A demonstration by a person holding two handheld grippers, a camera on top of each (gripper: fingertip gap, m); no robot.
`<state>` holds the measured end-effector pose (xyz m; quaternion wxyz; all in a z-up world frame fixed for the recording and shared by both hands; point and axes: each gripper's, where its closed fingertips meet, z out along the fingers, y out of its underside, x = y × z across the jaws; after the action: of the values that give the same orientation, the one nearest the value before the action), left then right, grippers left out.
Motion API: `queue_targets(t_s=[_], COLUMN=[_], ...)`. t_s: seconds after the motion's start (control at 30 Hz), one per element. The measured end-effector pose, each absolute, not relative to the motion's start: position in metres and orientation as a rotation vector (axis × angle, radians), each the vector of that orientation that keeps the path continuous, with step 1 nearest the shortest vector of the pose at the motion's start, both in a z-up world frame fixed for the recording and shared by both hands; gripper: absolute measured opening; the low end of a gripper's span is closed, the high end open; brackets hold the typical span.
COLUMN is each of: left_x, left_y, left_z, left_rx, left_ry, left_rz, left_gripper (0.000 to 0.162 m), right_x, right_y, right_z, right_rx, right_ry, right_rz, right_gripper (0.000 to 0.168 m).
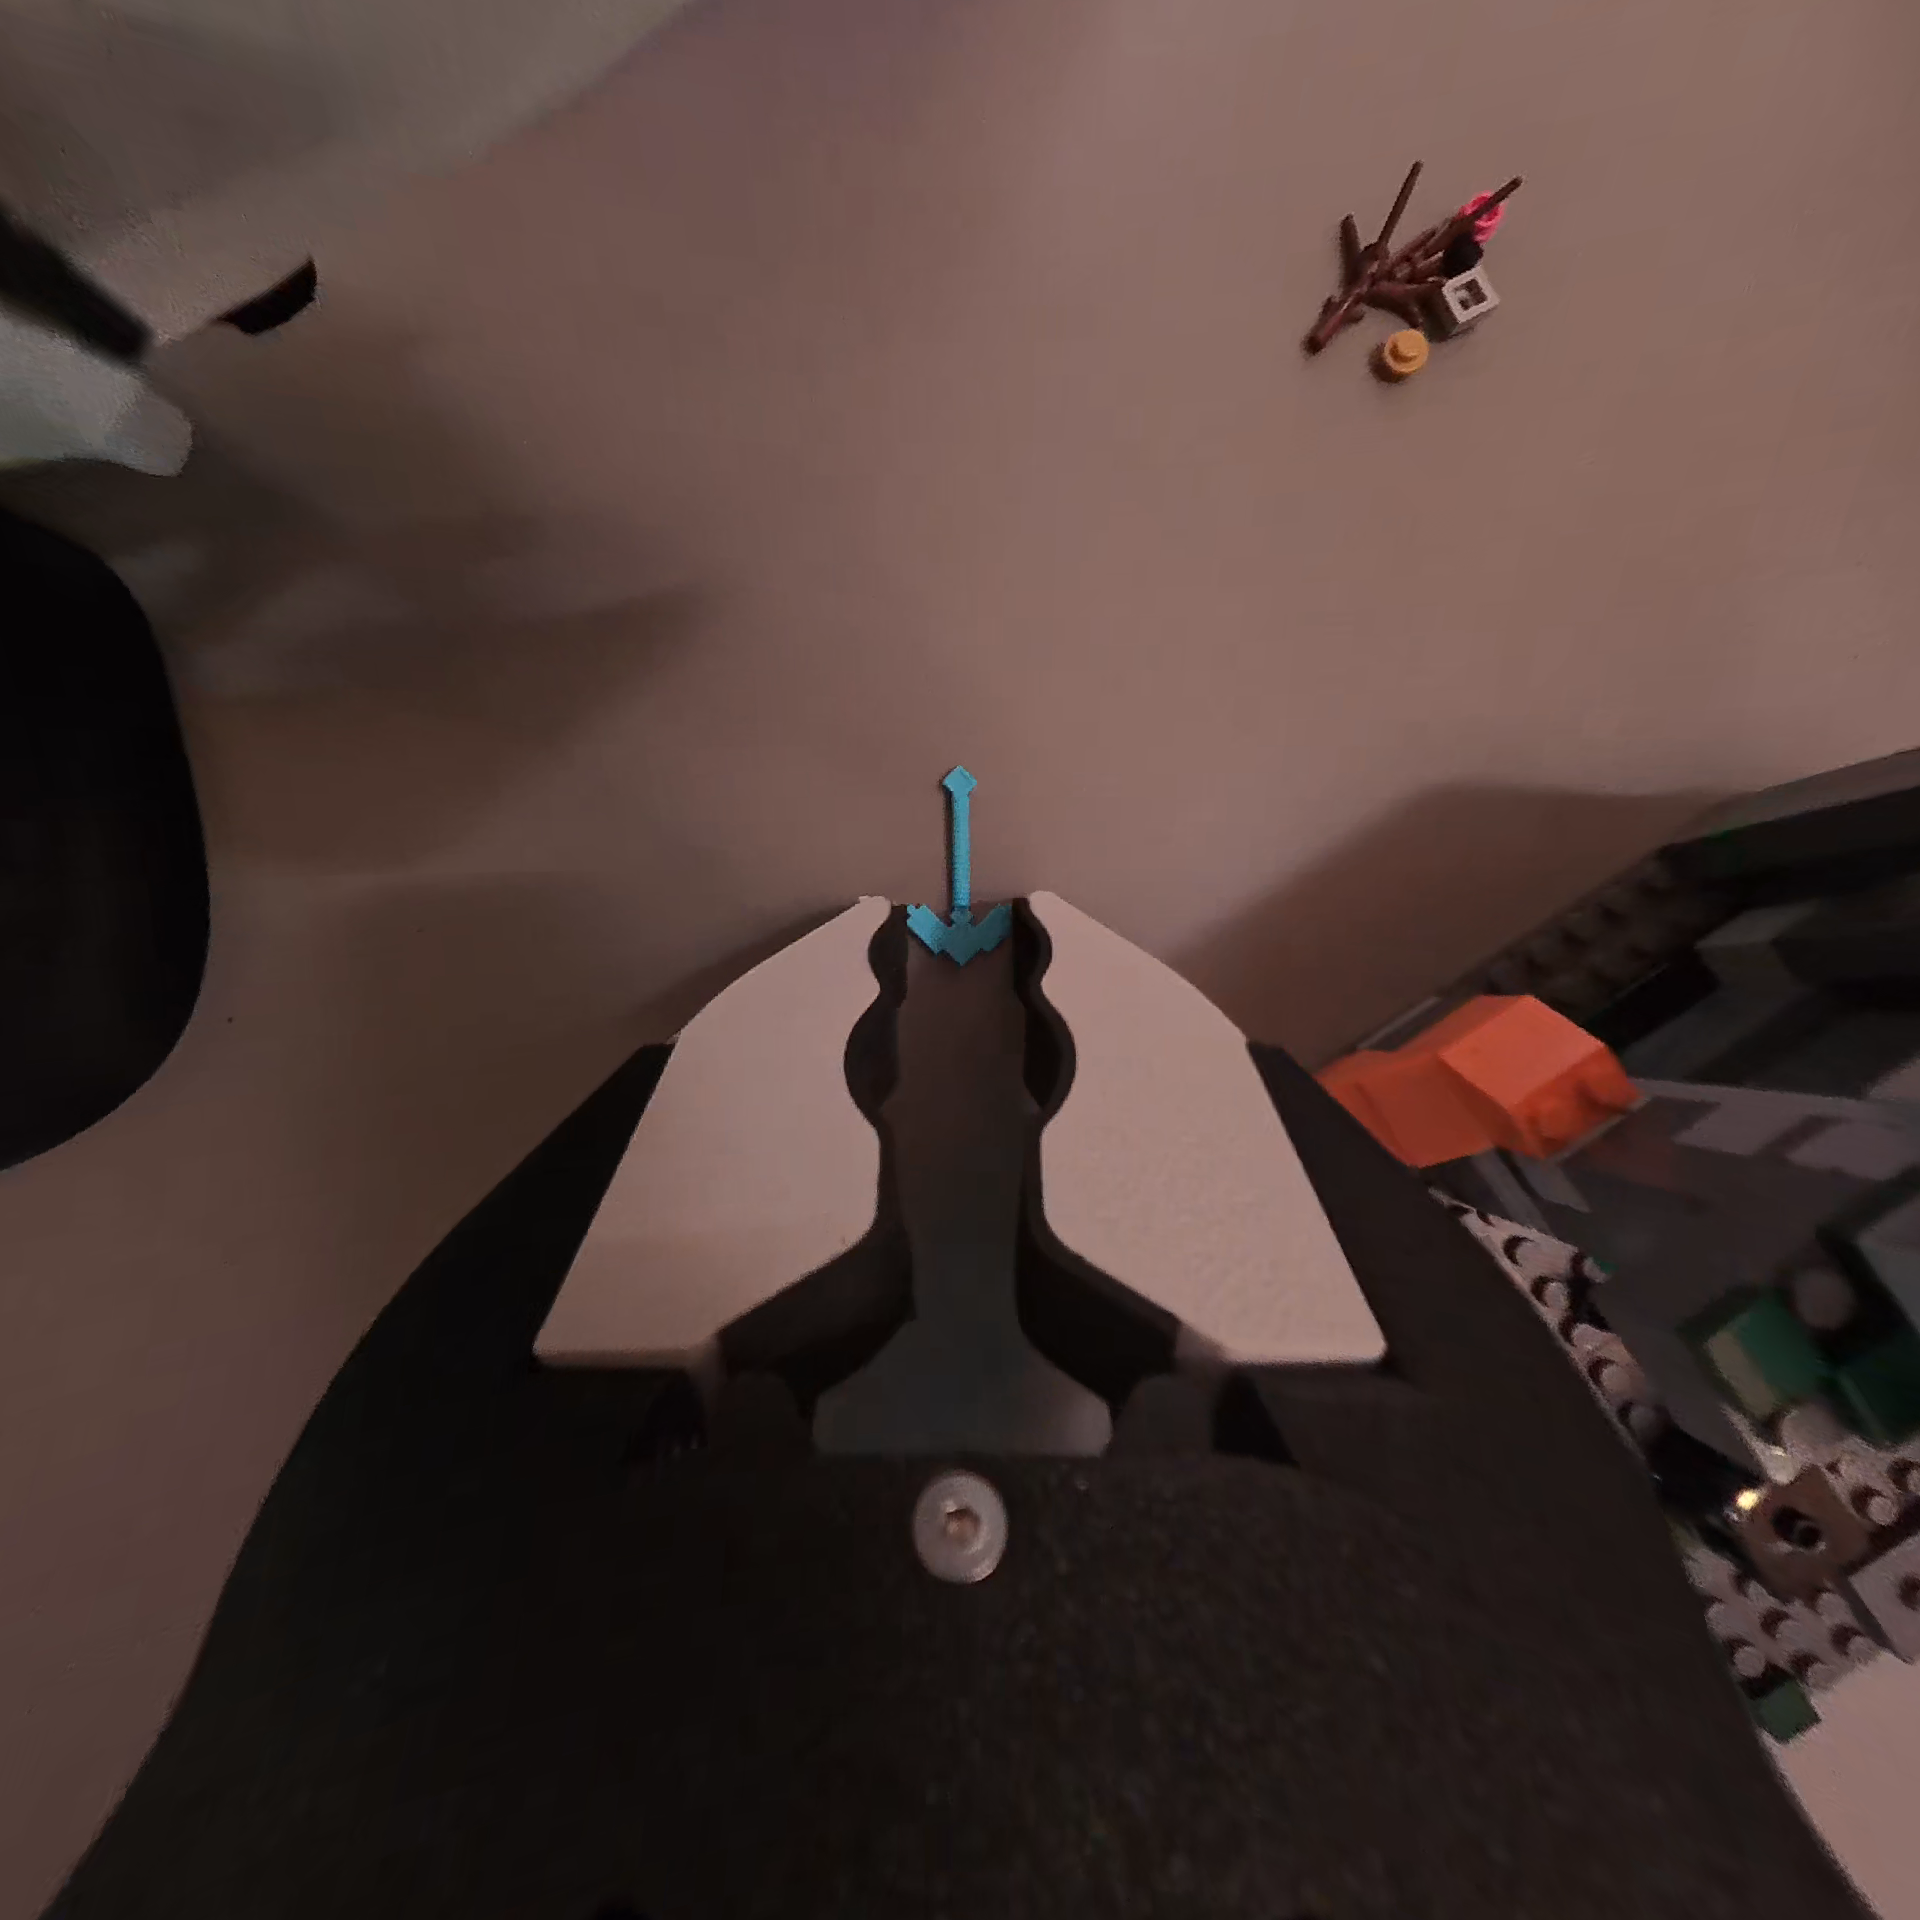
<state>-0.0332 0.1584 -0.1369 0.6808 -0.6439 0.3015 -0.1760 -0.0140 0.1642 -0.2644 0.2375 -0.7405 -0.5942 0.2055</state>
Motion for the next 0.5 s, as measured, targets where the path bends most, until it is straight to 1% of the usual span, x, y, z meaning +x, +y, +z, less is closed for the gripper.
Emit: queue_targets(t_s=[0.3,0.5], left_x=[-0.029,-0.025], left_y=[0.157,0.155], left_z=[-0.14,-0.141], left_rx=[-1.449,-1.449], left_ry=[0.693,0.705], left_rz=[-0.403,-0.417], left_gripper=[0.042,0.042], right_x=[0.009,0.087], right_y=[0.155,0.169], right_z=[-0.262,-0.232], right_rx=[-2.011,-2.059], right_ry=[-1.615,-1.387], right_rz=[0.59,0.567], right_gripper=[0.018,0.018])
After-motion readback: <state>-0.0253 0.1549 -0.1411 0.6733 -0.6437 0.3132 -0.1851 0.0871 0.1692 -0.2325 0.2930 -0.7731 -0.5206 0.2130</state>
